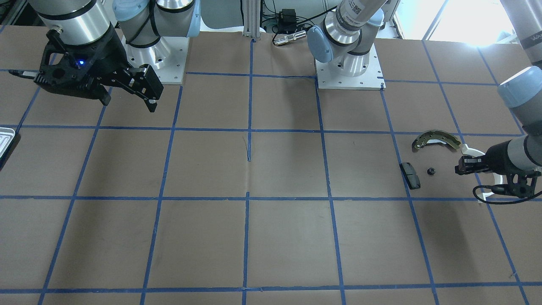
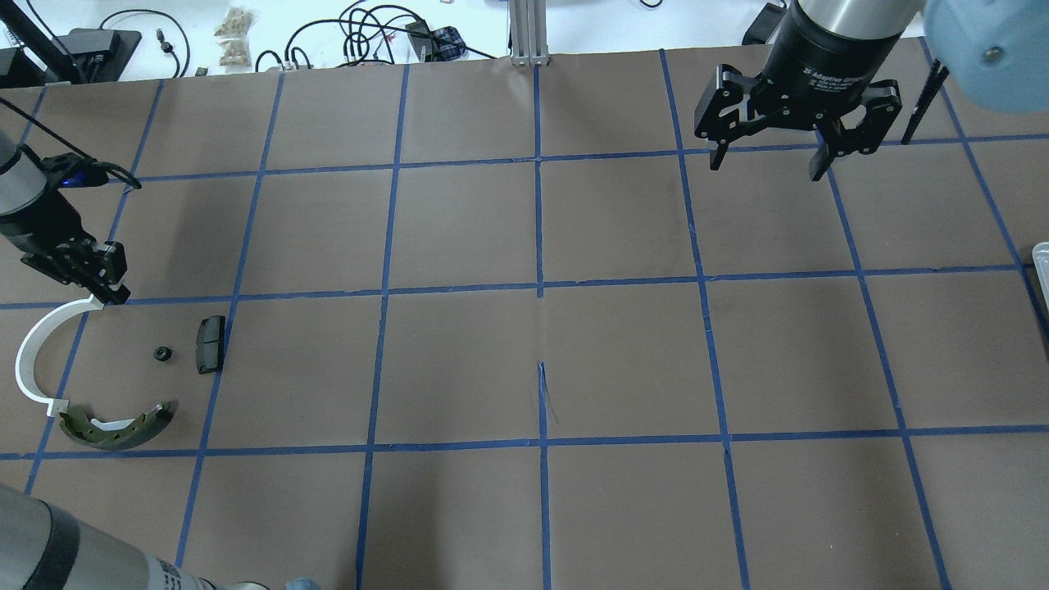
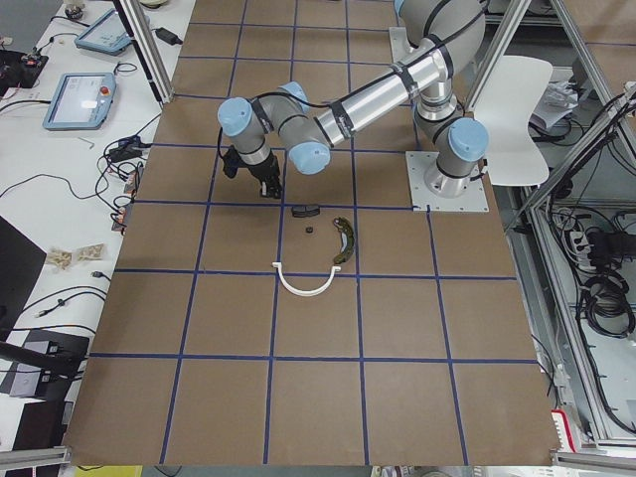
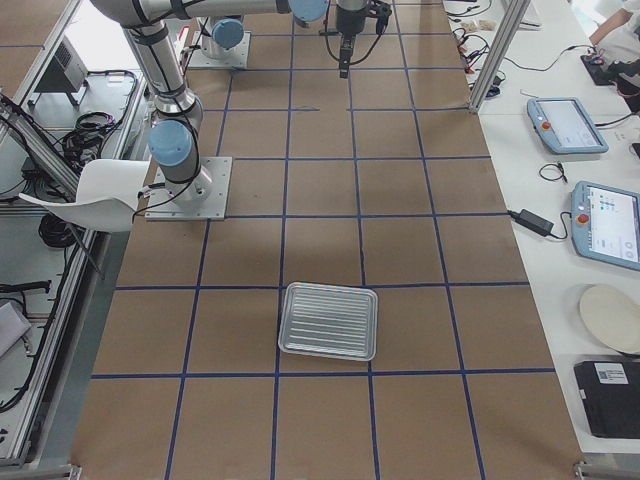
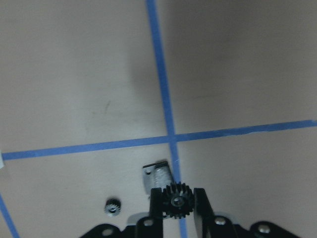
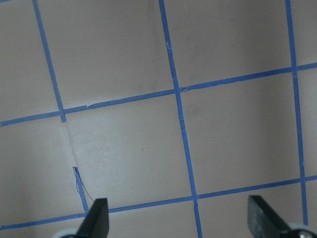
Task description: Place bearing gear from tray to pile
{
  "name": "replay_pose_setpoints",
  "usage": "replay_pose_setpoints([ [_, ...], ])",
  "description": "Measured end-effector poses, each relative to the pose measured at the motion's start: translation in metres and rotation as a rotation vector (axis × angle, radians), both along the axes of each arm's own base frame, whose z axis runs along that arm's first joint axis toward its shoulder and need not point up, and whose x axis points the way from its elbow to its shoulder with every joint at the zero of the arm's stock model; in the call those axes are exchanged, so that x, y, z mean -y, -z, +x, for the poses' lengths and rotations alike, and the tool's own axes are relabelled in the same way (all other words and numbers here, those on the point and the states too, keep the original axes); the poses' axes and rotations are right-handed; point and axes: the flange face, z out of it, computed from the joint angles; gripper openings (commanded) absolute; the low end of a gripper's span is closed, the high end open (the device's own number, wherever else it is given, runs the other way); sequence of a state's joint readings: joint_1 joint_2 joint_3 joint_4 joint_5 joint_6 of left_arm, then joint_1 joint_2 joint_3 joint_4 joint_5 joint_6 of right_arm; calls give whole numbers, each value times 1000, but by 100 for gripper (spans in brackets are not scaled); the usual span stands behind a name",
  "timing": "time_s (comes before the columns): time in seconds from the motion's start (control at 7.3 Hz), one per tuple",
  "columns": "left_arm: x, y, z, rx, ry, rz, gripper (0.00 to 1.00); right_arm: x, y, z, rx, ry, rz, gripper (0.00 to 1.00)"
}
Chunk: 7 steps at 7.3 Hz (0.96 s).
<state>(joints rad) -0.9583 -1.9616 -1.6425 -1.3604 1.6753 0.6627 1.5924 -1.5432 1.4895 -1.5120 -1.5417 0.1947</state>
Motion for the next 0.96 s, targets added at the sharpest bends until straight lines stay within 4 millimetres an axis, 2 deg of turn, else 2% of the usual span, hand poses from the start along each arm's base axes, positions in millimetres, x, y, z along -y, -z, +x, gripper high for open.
replay_pose_setpoints([
  [0.14, -12, 13, 14, -7, -15, 3, 0, 0, 0, 0, 0, 0, -1, 100],
  [0.27, -22, 28, 18, -10, -26, 3, 0, 0, 0, 0, 1, -1, -1, 100],
  [0.69, -38, 59, 11, -3, -22, -16, 0, 0, 0, 0, 0, 0, -1, 100],
  [0.96, -41, 67, 9, -6, -22, -17, 0, 0, 1, 0, 0, 0, -1, 100],
])
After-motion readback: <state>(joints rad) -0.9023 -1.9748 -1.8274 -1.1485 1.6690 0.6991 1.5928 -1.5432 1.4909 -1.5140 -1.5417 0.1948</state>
